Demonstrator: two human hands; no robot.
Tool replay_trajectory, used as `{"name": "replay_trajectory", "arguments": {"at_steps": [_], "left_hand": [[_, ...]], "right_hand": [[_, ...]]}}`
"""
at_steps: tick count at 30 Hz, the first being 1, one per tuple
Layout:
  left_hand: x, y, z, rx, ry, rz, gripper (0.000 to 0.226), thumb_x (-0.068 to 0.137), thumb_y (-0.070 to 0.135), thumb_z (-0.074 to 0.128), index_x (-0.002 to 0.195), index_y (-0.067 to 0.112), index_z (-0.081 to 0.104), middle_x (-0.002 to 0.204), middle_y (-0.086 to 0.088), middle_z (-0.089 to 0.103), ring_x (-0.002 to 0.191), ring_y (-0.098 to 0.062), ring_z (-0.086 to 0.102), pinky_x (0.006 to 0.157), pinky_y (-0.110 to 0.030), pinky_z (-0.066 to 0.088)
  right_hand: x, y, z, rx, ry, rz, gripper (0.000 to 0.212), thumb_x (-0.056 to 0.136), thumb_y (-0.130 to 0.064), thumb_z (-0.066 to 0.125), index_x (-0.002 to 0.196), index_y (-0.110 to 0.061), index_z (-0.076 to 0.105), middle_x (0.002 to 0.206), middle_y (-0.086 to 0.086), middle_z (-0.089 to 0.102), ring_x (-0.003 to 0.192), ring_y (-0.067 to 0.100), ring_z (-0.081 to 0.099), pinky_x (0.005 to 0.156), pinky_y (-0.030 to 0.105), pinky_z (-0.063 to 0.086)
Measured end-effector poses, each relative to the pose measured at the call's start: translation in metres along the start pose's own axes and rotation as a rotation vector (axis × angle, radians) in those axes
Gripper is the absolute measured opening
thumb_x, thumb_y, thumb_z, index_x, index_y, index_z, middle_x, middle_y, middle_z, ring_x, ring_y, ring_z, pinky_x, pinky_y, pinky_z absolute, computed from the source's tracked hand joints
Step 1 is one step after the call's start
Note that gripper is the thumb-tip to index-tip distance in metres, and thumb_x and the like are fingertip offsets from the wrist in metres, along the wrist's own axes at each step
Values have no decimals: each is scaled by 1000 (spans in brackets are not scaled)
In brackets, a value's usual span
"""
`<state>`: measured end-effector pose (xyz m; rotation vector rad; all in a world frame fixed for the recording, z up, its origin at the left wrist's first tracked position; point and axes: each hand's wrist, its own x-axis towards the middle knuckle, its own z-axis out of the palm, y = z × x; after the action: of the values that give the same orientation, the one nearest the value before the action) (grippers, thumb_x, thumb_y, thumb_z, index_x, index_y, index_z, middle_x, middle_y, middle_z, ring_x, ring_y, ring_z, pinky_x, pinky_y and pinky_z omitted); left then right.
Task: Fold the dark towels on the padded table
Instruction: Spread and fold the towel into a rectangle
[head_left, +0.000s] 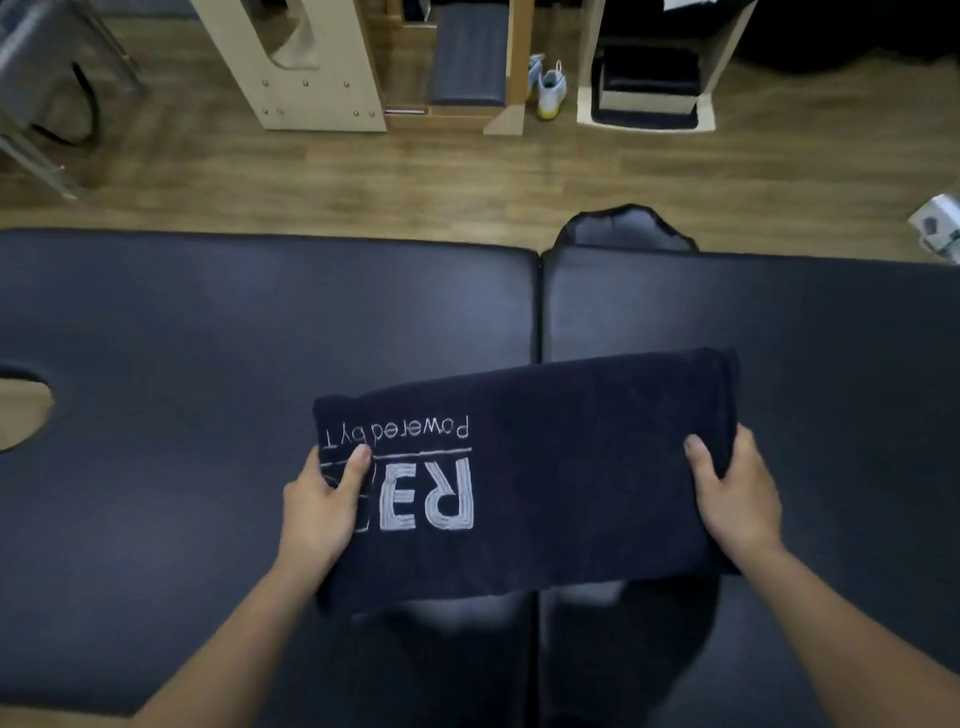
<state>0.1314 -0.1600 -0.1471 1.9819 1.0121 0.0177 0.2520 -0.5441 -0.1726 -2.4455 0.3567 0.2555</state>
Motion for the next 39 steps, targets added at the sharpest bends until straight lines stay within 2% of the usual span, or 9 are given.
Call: {"name": "replay_trajectory", "arguments": {"at_steps": [3,6,8,10,13,20,22,30,39], "left_hand": [[-11,5,-1,210,242,70,43,94,35,59,130,15,45,124,-10,58,113,-32,55,99,-51,43],[-40,31,15,434,373,472,50,83,27,56,128,6,52,131,-21,51,125,-39,45,108,-59,27],[-62,48,42,551,159,698,54,83,38,53,132,15,57,142,-16,50,137,-36,41,114,-63,18],[-73,55,68,686,-79,726,60,86,48,49,140,24,52,153,-8,41,147,-31,27,113,-68,14],[-59,48,79,837,-161,672,66,89,58,44,149,31,40,159,-3,31,151,-26,12,112,-71,11],[-32,-7,11,719,-92,218,83,80,86,19,151,48,-2,165,3,-5,152,-29,-4,114,-67,7],[-32,-18,-2,480,-131,54,92,75,89,28,150,51,-9,165,-5,8,151,-28,6,119,-58,13],[-24,-5,-21,-230,-241,-314,77,65,35,90,128,22,48,116,4,69,103,-16,69,88,-36,54],[-62,16,-58,-363,-544,-512,37,81,34,71,111,11,73,105,-18,74,93,-36,72,79,-45,58]], "right_hand": [[0,-5,-4,73,-56,69,55,93,-56,50,137,-24,43,135,5,55,120,29,54,96,45,44],[-6,-29,-16,120,45,227,68,86,-48,66,145,-26,39,149,5,41,135,30,40,108,49,36],[-27,-62,-10,-103,257,-37,65,88,-37,62,146,-19,40,153,10,37,139,34,34,112,54,28],[-56,-94,22,-274,170,-431,59,89,-42,50,144,-22,46,153,9,39,144,31,32,114,54,21],[-61,-97,58,-544,-80,-596,62,93,-58,32,150,-32,38,160,0,29,150,23,19,119,56,10],[-10,-61,35,-574,18,-224,71,94,-66,15,156,-32,12,165,2,6,152,26,0,121,52,-2],[-4,-57,24,-459,39,-26,76,91,-74,19,155,-36,8,165,6,10,150,32,7,119,58,6],[-16,-28,-31,44,-136,388,96,67,-85,56,136,-20,46,132,8,57,118,35,55,100,50,46],[-131,29,-46,571,-389,518,42,88,-36,70,125,-17,59,109,2,68,95,23,66,78,35,51]]}}
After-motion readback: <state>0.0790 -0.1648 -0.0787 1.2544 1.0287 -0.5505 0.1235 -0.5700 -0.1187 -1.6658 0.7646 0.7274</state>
